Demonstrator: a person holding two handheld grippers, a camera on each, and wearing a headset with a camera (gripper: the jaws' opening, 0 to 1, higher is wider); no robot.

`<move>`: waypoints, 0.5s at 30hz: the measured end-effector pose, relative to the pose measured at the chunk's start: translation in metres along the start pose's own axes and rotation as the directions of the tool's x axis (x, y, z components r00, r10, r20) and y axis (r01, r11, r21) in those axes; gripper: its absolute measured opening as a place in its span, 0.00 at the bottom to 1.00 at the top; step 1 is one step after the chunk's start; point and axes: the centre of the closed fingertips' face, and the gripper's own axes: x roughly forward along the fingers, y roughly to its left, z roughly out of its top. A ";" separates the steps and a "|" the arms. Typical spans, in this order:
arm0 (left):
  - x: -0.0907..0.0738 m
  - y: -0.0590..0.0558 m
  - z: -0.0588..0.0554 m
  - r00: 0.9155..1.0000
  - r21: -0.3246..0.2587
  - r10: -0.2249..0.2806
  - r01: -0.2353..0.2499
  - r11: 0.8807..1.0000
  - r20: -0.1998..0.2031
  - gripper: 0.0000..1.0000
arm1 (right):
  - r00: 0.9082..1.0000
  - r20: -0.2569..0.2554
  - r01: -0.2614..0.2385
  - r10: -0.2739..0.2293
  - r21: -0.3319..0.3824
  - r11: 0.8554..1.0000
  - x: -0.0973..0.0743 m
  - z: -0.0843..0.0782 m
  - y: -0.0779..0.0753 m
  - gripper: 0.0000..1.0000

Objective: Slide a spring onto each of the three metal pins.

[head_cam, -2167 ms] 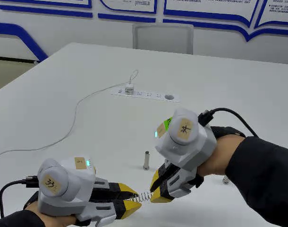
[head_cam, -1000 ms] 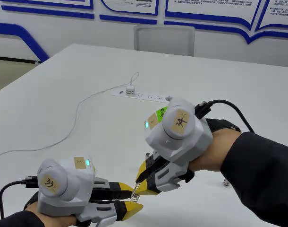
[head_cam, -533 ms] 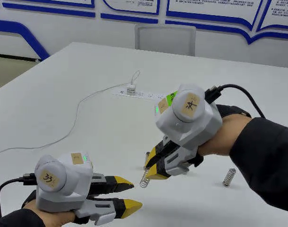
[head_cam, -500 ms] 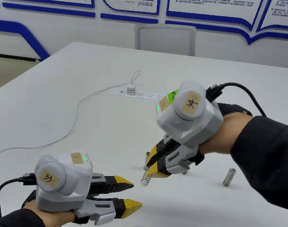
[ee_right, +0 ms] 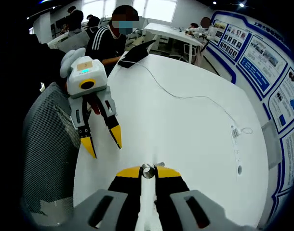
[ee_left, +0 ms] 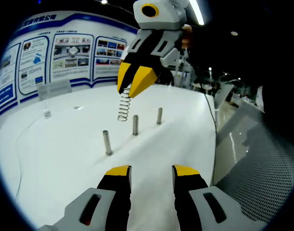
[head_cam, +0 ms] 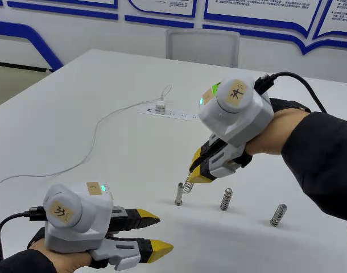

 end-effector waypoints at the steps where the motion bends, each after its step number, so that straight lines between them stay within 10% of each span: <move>1: 0.000 0.000 0.000 1.000 0.000 0.000 0.000 1.000 0.000 0.35 | 1.000 -0.002 0.005 -0.005 0.000 1.000 0.001 0.000 -0.003 0.11; 15: -0.001 -0.002 -0.001 1.000 -0.008 -0.005 0.005 1.000 -0.005 0.37 | 0.999 -0.043 0.026 -0.025 0.045 0.999 0.022 -0.006 -0.027 0.11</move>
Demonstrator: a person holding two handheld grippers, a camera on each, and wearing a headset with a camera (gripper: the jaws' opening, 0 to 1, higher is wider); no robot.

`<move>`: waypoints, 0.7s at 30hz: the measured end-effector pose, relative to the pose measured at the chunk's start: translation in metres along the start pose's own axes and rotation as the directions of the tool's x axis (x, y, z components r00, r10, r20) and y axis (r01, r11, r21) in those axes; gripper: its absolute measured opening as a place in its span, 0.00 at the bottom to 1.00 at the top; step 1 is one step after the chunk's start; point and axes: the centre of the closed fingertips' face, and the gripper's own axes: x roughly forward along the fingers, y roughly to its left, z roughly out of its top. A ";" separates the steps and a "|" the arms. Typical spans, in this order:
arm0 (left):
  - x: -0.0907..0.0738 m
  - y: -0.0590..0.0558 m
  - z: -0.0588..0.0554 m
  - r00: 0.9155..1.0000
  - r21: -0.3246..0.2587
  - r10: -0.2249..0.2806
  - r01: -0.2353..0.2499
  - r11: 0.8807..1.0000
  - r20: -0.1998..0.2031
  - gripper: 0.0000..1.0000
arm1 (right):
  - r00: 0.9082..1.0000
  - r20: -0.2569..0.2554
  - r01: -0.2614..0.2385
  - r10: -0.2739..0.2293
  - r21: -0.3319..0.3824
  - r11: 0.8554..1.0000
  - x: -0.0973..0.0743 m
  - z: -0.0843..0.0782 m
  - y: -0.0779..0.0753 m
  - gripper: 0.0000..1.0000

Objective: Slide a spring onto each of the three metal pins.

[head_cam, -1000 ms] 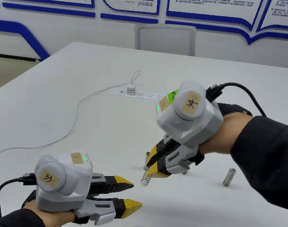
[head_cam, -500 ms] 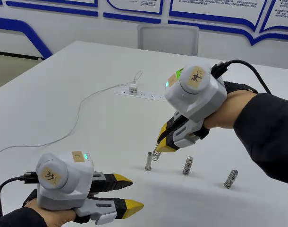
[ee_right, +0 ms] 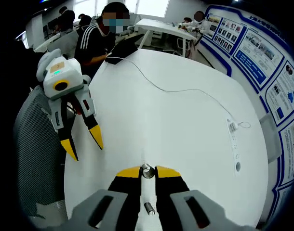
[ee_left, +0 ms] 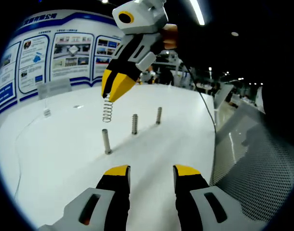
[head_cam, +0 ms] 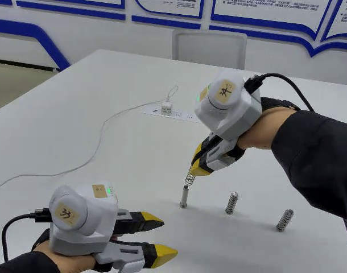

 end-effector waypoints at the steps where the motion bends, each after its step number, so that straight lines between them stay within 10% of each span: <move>1: 0.000 0.000 0.000 1.000 0.000 0.000 0.000 1.000 0.000 0.37 | 1.000 -0.003 -0.003 0.003 0.005 1.000 0.001 -0.001 0.000 0.11; 21: 0.000 -0.001 -0.002 1.000 -0.012 -0.002 0.002 1.000 -0.002 0.37 | 0.999 -0.045 -0.025 0.026 0.024 0.999 0.020 -0.007 -0.001 0.11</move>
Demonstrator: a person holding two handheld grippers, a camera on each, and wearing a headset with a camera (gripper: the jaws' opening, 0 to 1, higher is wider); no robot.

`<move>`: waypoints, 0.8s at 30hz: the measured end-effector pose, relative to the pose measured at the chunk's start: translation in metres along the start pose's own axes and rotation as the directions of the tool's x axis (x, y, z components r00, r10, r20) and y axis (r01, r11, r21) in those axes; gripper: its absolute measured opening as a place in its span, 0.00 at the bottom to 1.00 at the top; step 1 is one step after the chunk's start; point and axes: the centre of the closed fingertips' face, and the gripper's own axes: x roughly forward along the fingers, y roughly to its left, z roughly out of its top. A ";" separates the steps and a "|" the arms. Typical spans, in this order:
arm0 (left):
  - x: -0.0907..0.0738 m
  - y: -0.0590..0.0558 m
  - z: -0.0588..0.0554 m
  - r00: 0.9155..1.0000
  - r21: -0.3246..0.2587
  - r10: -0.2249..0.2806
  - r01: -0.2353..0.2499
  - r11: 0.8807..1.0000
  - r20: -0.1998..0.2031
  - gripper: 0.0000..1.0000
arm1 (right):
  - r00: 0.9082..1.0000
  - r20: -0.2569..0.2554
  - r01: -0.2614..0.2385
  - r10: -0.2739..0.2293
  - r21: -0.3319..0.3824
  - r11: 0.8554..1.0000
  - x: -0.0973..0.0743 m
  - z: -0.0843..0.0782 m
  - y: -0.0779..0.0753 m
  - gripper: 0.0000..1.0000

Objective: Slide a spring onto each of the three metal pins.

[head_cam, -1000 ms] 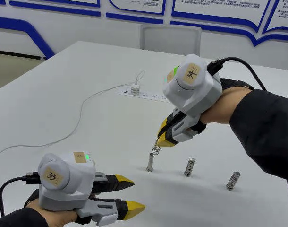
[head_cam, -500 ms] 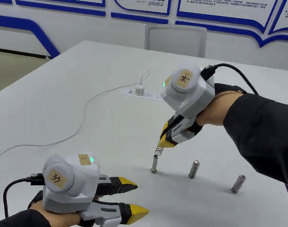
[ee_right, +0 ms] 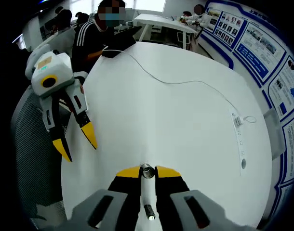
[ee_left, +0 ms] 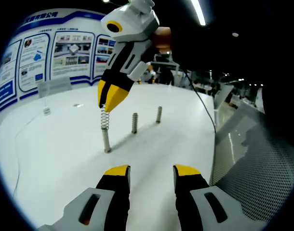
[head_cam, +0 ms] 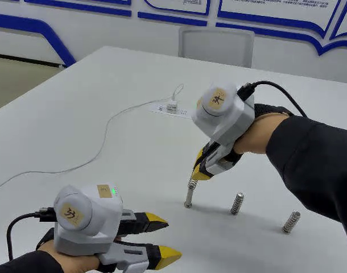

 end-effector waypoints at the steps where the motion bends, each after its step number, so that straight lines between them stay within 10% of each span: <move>1: 0.000 0.000 0.000 1.000 0.000 0.000 0.000 1.000 0.000 0.37 | 1.000 -0.001 0.001 -0.001 -0.002 1.000 0.001 0.000 0.000 0.11; 24: 0.001 0.001 0.000 1.000 -0.006 0.001 -0.001 1.000 0.004 0.36 | 0.997 -0.076 -0.023 0.026 0.029 0.999 0.032 -0.013 0.001 0.12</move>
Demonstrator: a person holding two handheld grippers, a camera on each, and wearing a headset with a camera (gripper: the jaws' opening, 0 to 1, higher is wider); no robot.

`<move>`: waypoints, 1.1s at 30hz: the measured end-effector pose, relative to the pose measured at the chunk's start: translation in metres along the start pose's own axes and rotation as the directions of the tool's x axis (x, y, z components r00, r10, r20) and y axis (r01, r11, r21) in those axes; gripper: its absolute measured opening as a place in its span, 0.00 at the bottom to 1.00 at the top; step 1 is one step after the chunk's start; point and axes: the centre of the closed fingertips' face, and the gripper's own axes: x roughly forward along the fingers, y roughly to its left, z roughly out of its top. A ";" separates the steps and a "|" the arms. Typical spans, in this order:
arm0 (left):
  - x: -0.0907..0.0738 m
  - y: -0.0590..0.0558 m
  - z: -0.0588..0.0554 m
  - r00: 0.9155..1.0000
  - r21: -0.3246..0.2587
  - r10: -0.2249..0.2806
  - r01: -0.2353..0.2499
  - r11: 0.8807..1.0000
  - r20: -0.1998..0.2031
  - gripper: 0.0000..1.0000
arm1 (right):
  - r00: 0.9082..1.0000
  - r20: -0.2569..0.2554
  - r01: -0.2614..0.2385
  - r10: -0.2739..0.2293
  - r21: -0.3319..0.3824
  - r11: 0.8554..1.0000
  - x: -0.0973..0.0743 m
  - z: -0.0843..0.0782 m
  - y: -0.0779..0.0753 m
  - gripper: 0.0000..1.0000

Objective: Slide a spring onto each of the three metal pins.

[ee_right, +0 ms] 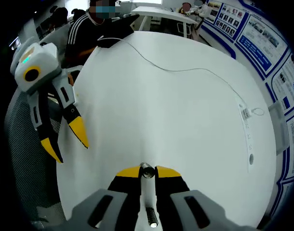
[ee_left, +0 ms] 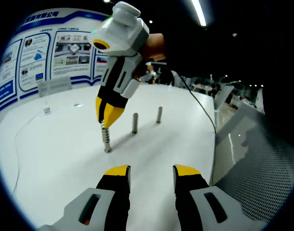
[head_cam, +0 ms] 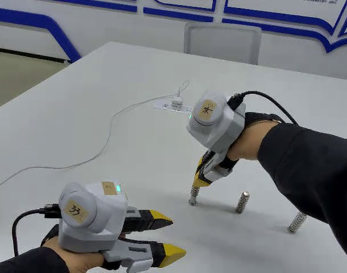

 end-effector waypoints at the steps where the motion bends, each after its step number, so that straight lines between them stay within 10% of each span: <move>1: 0.000 0.000 0.000 1.000 -0.001 0.000 0.000 1.000 0.000 0.36 | 1.000 -0.003 0.000 0.000 0.001 1.000 0.001 -0.001 0.000 0.12; 33: -0.001 0.002 -0.001 1.000 -0.009 0.007 -0.007 1.000 0.003 0.36 | 1.000 0.006 0.004 -0.004 0.027 1.000 0.015 -0.008 0.003 0.17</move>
